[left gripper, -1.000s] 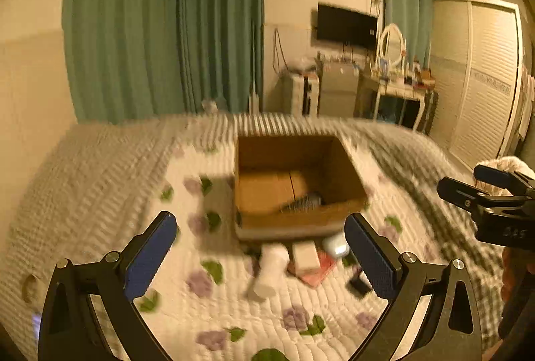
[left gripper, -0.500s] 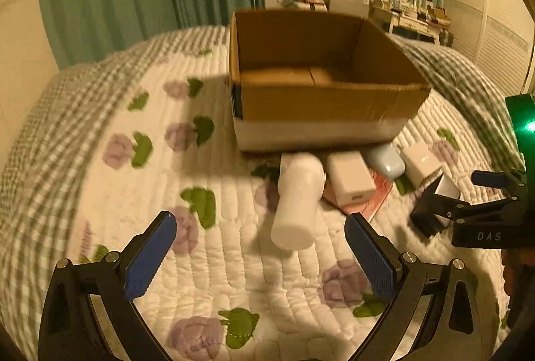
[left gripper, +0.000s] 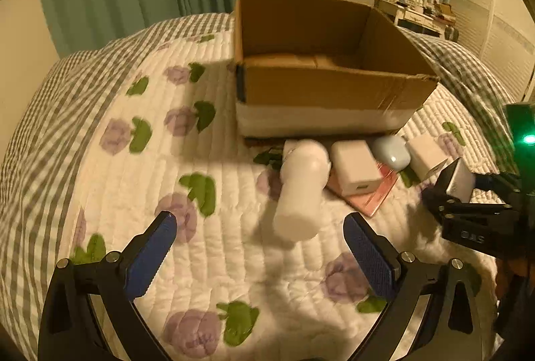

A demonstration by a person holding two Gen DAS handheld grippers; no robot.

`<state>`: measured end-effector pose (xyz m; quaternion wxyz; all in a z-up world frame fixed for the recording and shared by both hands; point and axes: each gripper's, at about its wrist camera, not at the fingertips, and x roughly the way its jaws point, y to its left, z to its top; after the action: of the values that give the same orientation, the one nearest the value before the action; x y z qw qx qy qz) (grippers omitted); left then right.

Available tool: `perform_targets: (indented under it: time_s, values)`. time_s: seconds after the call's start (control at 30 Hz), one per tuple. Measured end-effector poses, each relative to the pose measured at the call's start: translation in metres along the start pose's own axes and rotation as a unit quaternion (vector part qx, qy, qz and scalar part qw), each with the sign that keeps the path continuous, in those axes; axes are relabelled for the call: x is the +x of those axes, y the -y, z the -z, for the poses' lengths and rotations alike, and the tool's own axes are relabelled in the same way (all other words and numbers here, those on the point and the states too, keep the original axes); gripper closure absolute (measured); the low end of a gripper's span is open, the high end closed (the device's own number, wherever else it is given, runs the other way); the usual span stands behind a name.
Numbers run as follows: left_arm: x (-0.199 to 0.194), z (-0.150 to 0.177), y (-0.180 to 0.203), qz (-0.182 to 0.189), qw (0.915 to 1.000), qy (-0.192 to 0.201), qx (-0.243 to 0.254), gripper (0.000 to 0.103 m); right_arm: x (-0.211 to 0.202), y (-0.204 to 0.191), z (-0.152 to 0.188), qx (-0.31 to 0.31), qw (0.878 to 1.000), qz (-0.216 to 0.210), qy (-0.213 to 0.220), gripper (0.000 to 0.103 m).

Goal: Organize rigid objects
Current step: 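Grasp the grey charger with the right tool while the left tool grasps the white cup bottle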

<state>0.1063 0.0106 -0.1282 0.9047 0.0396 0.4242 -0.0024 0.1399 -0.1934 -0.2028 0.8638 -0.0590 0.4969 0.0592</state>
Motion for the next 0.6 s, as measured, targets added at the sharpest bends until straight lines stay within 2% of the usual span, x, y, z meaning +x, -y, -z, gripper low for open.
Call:
perform_targets:
  time_s: [0.13, 0.2, 0.23, 0.33, 0.43, 0.47, 0.5, 0.6]
  values:
    - [0.012, -0.017, 0.012, -0.003, 0.9996, -0.002, 0.029, 0.006, -0.035, 0.007, -0.006, 0.012, 0.999, -0.017, 0.041, 0.030]
    - [0.025, -0.024, 0.019, -0.016, 0.9987, -0.008, 0.047, 0.023, -0.046, 0.006, -0.015, 0.018, 0.998, -0.026, 0.052, 0.030]
    - [0.033, -0.027, 0.021, -0.019, 0.9981, -0.015, 0.056, 0.025, -0.050, 0.006, -0.018, 0.019, 0.998, -0.029, 0.055, 0.030]
    - [0.052, -0.028, 0.024, -0.015, 0.9971, -0.040, 0.064, 0.025, -0.050, 0.002, -0.024, 0.018, 0.997, -0.045, 0.061, 0.030]
    - [0.065, -0.030, 0.030, 0.008, 0.9958, -0.057, 0.071, 0.026, -0.044, -0.001, -0.033, 0.022, 0.996, -0.055, 0.063, 0.030]
    - [0.070, -0.029, 0.033, 0.006, 0.9949, -0.065, 0.077, 0.038, -0.042, -0.002, -0.039, 0.025, 0.996, -0.054, 0.062, 0.030]
    - [0.075, -0.028, 0.035, 0.007, 0.9939, -0.073, 0.082, 0.059, -0.037, 0.001, -0.044, 0.028, 0.996, -0.054, 0.063, 0.030]
    - [0.076, -0.025, 0.036, 0.011, 0.9931, -0.077, 0.088, 0.060, -0.037, 0.002, -0.046, 0.028, 0.996, -0.056, 0.063, 0.030]
